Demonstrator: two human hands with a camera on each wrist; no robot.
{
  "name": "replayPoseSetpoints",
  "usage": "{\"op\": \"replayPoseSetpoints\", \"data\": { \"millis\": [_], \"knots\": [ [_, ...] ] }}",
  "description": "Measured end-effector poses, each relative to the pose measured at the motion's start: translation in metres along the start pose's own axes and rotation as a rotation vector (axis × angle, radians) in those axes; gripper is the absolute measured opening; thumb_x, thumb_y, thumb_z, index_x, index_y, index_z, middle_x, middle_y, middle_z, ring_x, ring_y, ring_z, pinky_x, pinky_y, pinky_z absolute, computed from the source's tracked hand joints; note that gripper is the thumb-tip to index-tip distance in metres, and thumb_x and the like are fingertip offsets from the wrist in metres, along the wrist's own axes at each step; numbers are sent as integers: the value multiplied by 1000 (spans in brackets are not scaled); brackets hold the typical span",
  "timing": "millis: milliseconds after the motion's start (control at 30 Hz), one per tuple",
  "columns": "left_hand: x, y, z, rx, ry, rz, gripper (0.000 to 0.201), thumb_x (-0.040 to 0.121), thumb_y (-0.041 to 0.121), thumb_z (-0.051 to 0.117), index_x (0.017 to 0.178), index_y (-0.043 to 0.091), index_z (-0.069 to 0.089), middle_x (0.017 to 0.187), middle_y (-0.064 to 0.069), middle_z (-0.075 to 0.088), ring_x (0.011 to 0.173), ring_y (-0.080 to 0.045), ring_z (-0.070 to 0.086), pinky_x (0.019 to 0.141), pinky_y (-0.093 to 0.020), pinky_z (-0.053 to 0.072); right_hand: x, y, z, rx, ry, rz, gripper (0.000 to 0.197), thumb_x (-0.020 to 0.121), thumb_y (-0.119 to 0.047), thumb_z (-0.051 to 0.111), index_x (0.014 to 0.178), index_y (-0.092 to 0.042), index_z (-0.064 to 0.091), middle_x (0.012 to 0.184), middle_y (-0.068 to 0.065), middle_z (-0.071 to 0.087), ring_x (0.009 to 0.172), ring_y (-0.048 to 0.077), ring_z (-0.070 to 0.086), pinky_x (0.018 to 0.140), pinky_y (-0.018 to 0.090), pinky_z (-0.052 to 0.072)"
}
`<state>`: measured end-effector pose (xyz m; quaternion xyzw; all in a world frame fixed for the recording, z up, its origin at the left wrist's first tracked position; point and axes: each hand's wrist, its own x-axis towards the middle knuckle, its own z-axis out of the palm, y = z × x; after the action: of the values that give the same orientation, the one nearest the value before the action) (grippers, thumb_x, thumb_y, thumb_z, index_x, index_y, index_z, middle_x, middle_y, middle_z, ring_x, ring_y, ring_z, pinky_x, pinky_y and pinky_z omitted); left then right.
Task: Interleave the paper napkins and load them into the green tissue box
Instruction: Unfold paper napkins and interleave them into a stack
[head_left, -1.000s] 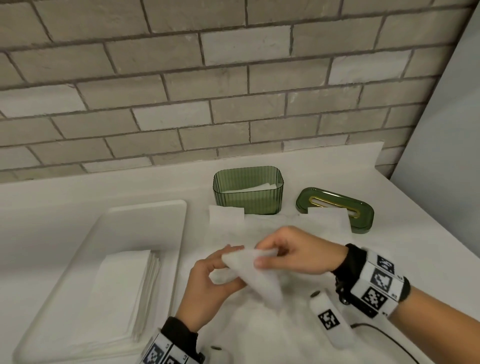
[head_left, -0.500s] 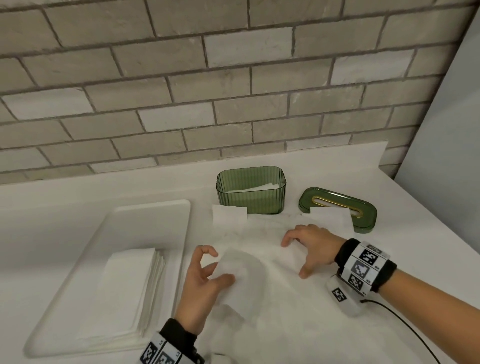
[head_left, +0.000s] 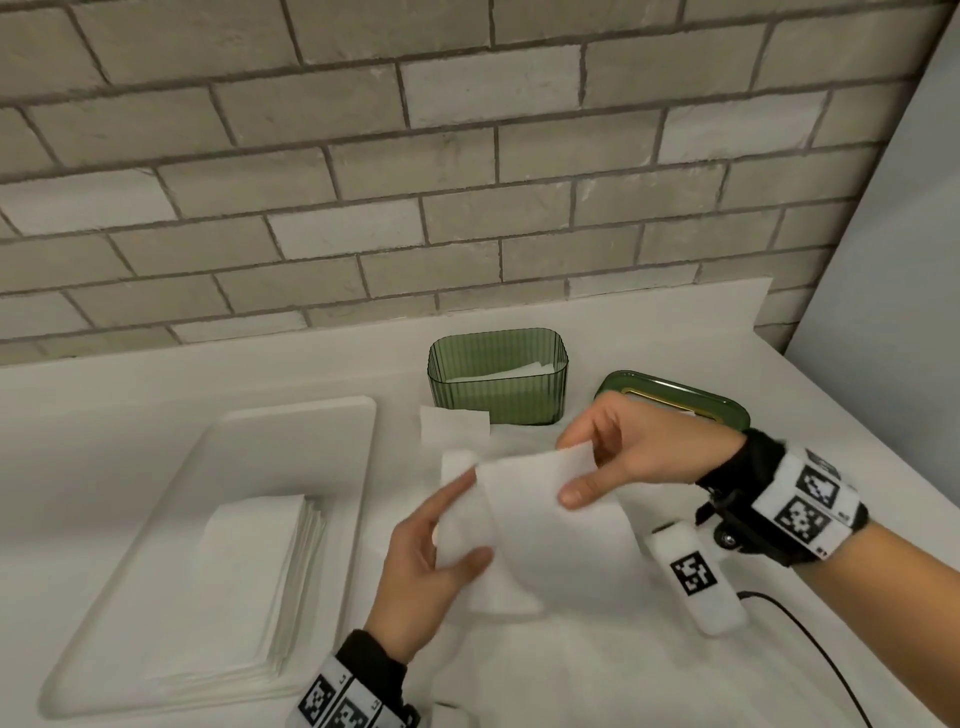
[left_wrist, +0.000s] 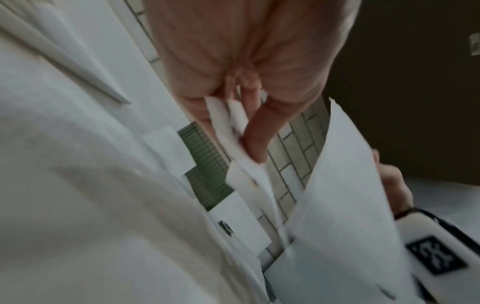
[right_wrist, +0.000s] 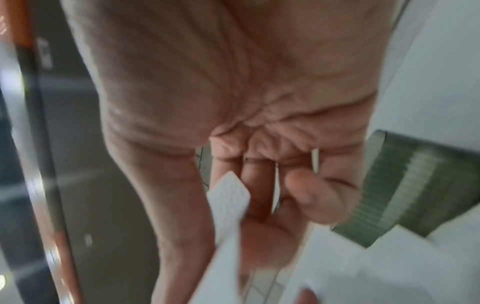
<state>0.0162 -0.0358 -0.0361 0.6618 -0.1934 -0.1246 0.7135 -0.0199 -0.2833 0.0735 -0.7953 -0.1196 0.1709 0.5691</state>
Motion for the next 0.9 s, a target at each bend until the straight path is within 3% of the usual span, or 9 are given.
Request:
{"op": "replayPoseSetpoints", "data": {
  "millis": [100,200,300,367,433,533,633,767,900],
  "knots": [
    [4,12,13,-42,8,187,64,65,16,78,127,27,66,132,9,66,127,-12,58,99,-28,51,12,-5,3,87,173,-92,25,75,4,75,97,14,69,81,12,76,68,14,68,70,22,51],
    [4,23,21,-114,-23,163,54,69,20,71,120,37,70,123,2,71,116,-20,66,81,-35,58,28,3,6,114,330,-124,31,71,-5,80,97,9,71,94,23,73,82,27,70,77,31,53],
    [4,27,19,-285,24,43,39,92,30,51,127,24,67,128,-10,68,122,-31,61,97,-48,51,36,6,9,95,359,-125,14,74,1,78,87,2,74,85,12,76,76,20,72,69,27,57],
    [2,28,16,-335,35,-11,55,97,44,34,137,13,57,134,-15,63,127,-34,57,106,-55,44,39,4,12,85,351,-130,10,74,3,78,81,-4,73,77,5,76,66,11,69,58,19,52],
    [0,30,15,-328,34,-13,55,96,43,36,135,11,58,132,-14,65,124,-33,60,102,-52,48,43,3,14,73,358,-131,10,73,-1,80,81,-3,74,78,9,75,62,11,67,53,18,48],
    [-4,32,16,-201,50,47,36,88,21,60,124,16,67,122,-9,71,113,-30,67,88,-38,58,48,2,18,66,380,-128,14,71,-3,81,83,-2,74,80,13,75,61,12,66,49,19,47],
    [-9,31,12,-105,107,102,43,83,11,67,125,17,64,120,-5,72,111,-27,68,86,-33,58,51,3,26,83,394,-112,17,71,-3,82,86,0,73,76,14,74,56,12,63,47,21,47],
    [-21,32,-3,-12,267,188,65,85,6,70,141,30,46,135,0,62,123,-17,61,98,-36,54,44,14,39,-50,322,-3,31,70,-18,86,96,-16,70,75,8,73,52,11,53,53,21,46],
    [-40,30,-31,-9,330,197,79,86,4,66,147,43,33,149,-7,48,134,-24,51,108,-49,44,26,43,64,-468,6,187,42,68,-41,85,104,-32,65,89,-6,70,59,-4,53,64,15,44]
  ]
}}
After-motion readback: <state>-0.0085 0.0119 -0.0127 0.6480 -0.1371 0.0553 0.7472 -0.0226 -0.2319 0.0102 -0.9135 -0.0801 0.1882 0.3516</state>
